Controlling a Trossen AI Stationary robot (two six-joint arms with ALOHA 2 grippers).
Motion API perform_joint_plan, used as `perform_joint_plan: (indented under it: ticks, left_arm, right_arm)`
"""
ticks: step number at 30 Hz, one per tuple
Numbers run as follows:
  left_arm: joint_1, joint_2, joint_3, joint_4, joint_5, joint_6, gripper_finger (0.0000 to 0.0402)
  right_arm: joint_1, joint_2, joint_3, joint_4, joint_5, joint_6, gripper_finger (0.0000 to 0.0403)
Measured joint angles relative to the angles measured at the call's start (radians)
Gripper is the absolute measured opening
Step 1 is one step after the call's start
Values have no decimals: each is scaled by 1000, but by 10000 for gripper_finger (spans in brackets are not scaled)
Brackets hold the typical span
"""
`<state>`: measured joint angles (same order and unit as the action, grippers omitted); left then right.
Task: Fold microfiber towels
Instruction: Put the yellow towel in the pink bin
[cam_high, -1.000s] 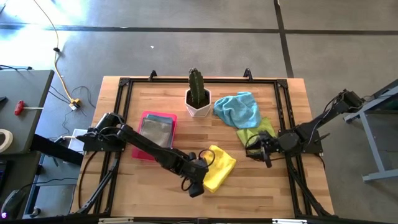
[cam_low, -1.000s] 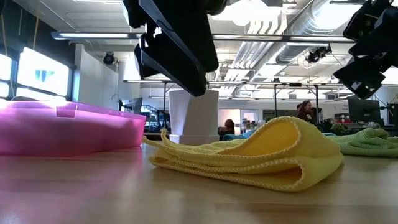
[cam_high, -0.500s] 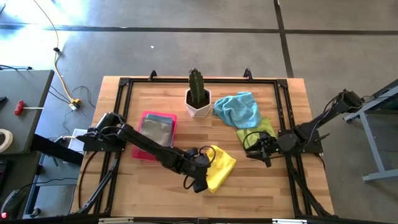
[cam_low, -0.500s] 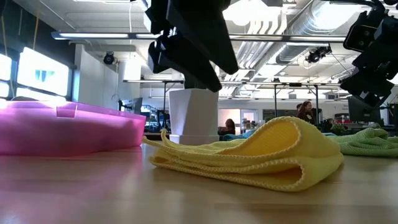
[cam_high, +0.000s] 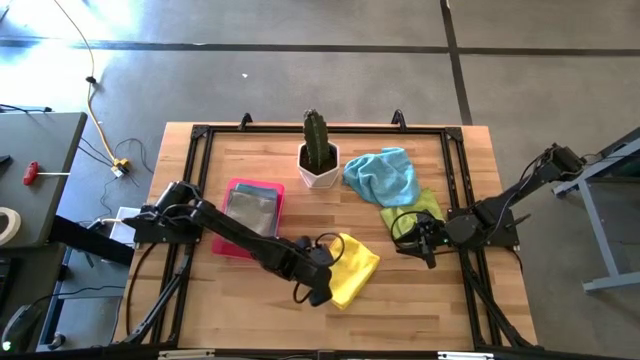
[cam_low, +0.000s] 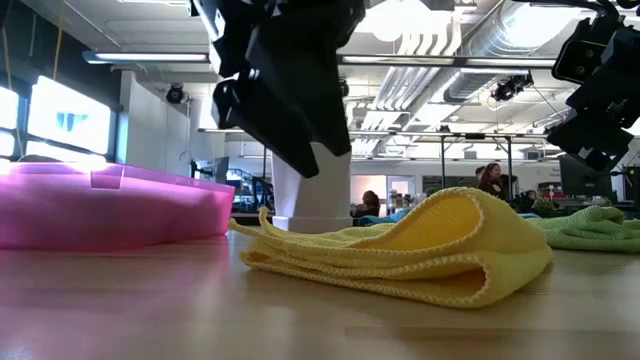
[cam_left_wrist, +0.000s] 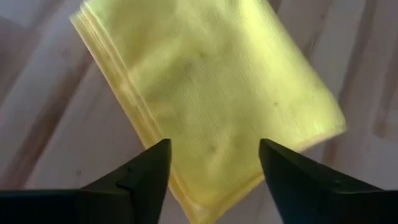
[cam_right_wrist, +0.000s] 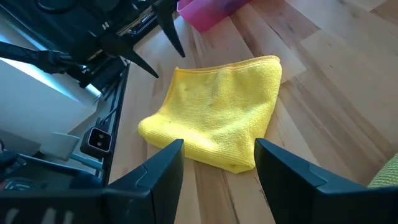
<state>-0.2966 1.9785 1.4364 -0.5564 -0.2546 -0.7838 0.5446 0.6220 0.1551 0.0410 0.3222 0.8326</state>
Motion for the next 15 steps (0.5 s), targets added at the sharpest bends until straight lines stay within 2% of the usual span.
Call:
perform_joint_plan:
  ticks: [3,6,12,15]
  left_arm:
    - [6,0,0,-5,-48,-4,271]
    - [30,-1,-21,16,-52,-33,290]
    - [93,0,-145,228,52,-64,294]
    - [125,0,-191,277,88,-77,294]
  right_arm:
    - [0,0,0,0,0,-1,188]
    - [0,0,0,0,0,-2,188]
    - [0,0,0,0,0,-1,188]
    - [0,0,0,0,0,-2,188]
